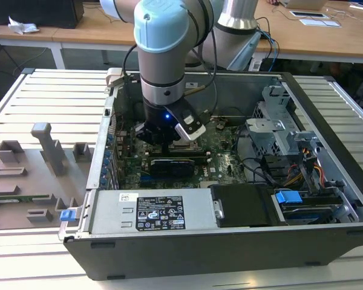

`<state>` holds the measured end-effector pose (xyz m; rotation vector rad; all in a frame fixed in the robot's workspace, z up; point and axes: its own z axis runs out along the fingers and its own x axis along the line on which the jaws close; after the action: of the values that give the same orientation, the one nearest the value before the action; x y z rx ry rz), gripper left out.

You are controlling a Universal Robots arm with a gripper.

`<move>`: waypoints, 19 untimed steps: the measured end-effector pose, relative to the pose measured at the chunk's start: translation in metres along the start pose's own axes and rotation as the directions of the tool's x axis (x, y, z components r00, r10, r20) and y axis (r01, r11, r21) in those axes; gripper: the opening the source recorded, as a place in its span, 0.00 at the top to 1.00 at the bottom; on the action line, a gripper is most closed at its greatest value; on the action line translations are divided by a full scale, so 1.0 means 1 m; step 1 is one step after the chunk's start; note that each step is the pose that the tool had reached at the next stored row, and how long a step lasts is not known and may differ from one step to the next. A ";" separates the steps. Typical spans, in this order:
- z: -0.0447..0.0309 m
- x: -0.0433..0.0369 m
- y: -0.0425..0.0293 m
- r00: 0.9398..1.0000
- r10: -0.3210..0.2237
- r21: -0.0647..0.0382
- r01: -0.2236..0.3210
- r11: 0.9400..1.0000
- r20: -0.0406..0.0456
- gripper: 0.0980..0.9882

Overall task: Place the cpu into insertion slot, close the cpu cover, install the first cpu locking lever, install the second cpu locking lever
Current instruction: 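Install the second cpu locking lever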

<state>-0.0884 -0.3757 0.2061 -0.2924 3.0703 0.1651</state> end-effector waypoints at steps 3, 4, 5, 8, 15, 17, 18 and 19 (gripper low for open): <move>0.0020 0.0022 0.0001 1.000 -0.013 -0.002 0.013 1.000 -0.002 0.99; 0.0024 0.0026 0.0001 1.000 -0.017 -0.002 0.017 1.000 -0.002 0.99; 0.0029 0.0029 0.0007 1.000 -0.020 -0.003 0.020 1.000 -0.002 0.99; 0.0032 0.0033 0.0018 1.000 -0.028 -0.005 0.028 1.000 -0.002 0.99; -0.0002 0.0053 -0.0023 0.999 -0.040 -0.013 0.040 0.999 0.002 0.99; -0.0015 0.0052 -0.0023 0.999 -0.043 -0.014 0.043 0.999 0.002 0.99; -0.0017 0.0052 -0.0029 0.999 -0.044 -0.014 0.044 0.999 0.002 0.99; -0.0019 0.0054 -0.0036 0.999 -0.045 -0.015 0.045 0.999 0.002 0.99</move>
<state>-0.0931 -0.3805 0.2072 -0.3610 3.0596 0.1856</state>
